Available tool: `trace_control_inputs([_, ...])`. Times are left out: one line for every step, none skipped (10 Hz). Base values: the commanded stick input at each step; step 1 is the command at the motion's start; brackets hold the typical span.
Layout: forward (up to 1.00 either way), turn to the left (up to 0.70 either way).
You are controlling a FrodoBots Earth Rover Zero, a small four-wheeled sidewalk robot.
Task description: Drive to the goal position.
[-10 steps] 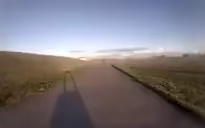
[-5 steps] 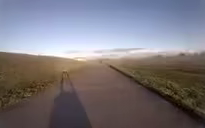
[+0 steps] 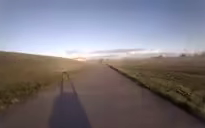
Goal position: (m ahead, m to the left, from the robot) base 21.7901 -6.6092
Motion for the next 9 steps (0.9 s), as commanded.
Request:
trace_control_inputs([0.7,0.0])
trace_control_inputs([0.7,0.0])
trace_control_inputs([0.7,0.0])
trace_control_inputs([0.7,-0.35])
trace_control_inputs([0.7,-0.35])
trace_control_inputs([0.7,-0.35])
trace_control_inputs([0.7,-0.35])
trace_control_inputs([0.7,0.0])
trace_control_inputs([0.7,0.0])
